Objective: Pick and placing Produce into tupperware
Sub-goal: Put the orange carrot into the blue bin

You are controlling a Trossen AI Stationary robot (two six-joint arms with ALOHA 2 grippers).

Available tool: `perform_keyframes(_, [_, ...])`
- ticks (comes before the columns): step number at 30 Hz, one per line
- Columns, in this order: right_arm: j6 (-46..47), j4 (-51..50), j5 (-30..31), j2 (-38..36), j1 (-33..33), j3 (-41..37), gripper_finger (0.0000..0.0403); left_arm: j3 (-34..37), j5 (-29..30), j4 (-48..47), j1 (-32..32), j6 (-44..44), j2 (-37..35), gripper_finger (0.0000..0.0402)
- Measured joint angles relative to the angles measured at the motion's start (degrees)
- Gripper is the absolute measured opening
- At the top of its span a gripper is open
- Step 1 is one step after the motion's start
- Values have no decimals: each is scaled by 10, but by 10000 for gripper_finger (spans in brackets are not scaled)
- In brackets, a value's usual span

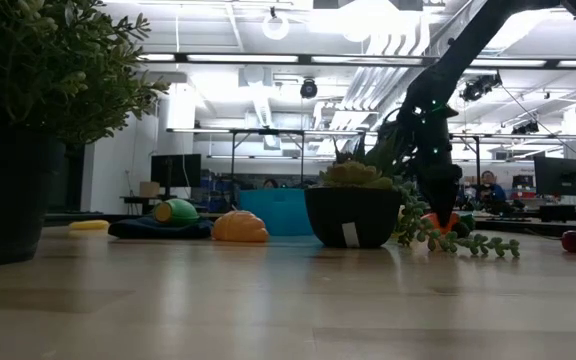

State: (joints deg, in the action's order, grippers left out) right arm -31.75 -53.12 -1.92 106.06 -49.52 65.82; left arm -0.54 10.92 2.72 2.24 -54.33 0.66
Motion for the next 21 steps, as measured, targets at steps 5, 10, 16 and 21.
perform_keyframes(5, [19,5,0,3,0,0,196,0,-3,-1,0,0,0,131])
perform_keyframes(10, [20,3,0,3,0,0,180,0,-9,-2,0,0,0,131])
perform_keyframes(16, [24,0,0,2,0,1,148,0,-10,-2,0,0,0,131])
perform_keyframes(21, [29,-3,0,2,0,1,147,0,-10,-2,0,0,0,131])
